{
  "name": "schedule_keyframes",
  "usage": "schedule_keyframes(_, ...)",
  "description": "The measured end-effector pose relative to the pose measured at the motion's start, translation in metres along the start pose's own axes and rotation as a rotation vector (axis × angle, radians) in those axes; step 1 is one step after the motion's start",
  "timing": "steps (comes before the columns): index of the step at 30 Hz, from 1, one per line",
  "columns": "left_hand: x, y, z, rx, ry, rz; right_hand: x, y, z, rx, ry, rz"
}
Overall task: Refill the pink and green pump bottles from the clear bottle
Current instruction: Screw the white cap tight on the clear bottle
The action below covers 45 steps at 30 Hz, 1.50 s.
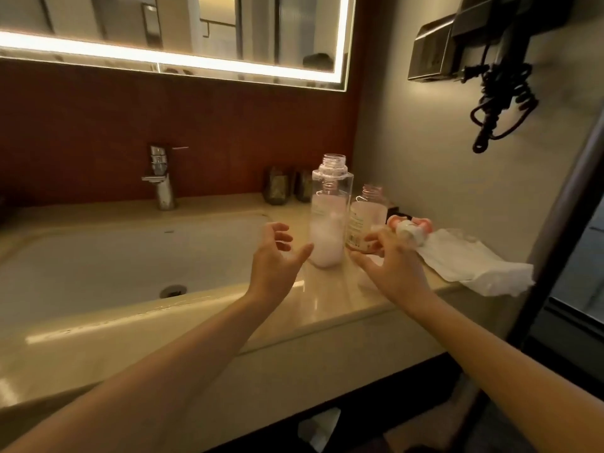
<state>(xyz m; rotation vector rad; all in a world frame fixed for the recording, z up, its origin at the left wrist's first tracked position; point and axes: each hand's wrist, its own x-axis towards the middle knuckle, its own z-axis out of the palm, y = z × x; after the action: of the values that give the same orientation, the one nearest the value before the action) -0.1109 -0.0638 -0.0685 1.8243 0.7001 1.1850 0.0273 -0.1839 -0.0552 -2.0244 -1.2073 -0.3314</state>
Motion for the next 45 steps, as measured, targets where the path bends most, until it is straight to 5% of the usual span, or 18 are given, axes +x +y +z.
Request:
schedule_keyframes(4,0.019,0.001,0.026,-0.030,-0.034,-0.102,0.004,0.027,-0.008,-0.192,-0.337,0.114)
schedule_keyframes(7,0.038,0.004,0.040,-0.039,-0.088,-0.149,0.007,0.031,-0.007,-0.185,-0.422,0.159)
schedule_keyframes(11,0.057,0.009,0.057,-0.045,-0.151,-0.130,0.014,0.029,-0.014,-0.075,-0.370,0.170)
schedule_keyframes(20,0.074,0.018,0.071,-0.114,-0.080,-0.073,0.096,-0.017,-0.063,0.320,0.031,0.088)
schedule_keyframes(31,0.079,0.015,0.063,0.016,-0.075,-0.021,0.151,-0.066,-0.053,0.124,-0.322,-0.086)
schedule_keyframes(41,0.077,0.013,0.065,0.027,-0.040,0.002,0.159,-0.076,-0.047,-0.204,-0.317,-0.093)
schedule_keyframes(45,0.078,0.009,0.066,0.032,-0.032,0.000,0.162,-0.087,-0.060,-0.147,-0.545,-0.067)
